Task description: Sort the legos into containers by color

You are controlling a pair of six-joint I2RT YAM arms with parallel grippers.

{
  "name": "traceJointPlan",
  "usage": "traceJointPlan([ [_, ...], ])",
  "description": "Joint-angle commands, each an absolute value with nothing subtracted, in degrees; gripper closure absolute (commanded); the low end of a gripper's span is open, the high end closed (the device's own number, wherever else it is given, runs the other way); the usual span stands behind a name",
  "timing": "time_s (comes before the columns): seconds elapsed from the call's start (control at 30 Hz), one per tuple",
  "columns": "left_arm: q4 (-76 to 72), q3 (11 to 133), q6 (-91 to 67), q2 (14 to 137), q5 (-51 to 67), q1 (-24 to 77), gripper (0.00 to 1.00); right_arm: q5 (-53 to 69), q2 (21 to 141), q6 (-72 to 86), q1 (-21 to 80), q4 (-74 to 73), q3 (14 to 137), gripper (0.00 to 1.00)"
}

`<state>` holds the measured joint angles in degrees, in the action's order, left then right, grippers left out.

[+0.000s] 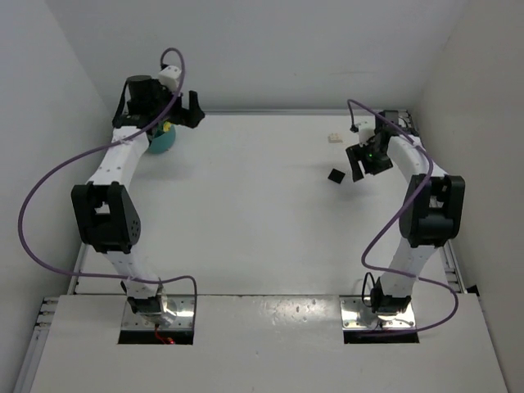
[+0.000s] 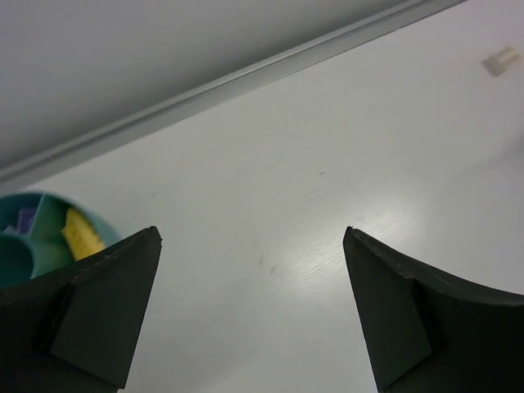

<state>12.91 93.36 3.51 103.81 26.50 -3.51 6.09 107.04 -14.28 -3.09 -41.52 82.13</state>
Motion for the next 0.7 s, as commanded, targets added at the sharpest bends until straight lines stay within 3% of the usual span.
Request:
traceJointPlan([
  [0.0, 13.27, 92.37, 4.75, 100.37, 23.73, -1.06, 0.0, 5.01, 107.13, -15.12, -4.74, -39.99, 85.32, 0.31],
  [0.23, 13.27, 93.52, 0.89, 100.9, 24.26, 1.93, 0.0, 8.87, 121.17, -10.72, -2.12, -37.71, 104.22, 0.05],
  [0.33, 14.76, 94.21, -0.18, 100.9, 26.61, 1.15, 0.0, 10.72, 125.93, -14.03, -1.58, -37.71, 111.08, 0.05],
  [0.43, 18.62, 95.62, -0.18, 101.95, 30.31, -0.43, 0.0, 15.18, 132.51, -21.26, -2.37, -36.39, 116.0, 0.16],
  [0.67, 19.51, 96.33, -3.86, 101.43, 32.17, -3.43, 0.0, 21.7, 137.98, -38.66, -3.69, -31.56, 118.74, 0.18],
])
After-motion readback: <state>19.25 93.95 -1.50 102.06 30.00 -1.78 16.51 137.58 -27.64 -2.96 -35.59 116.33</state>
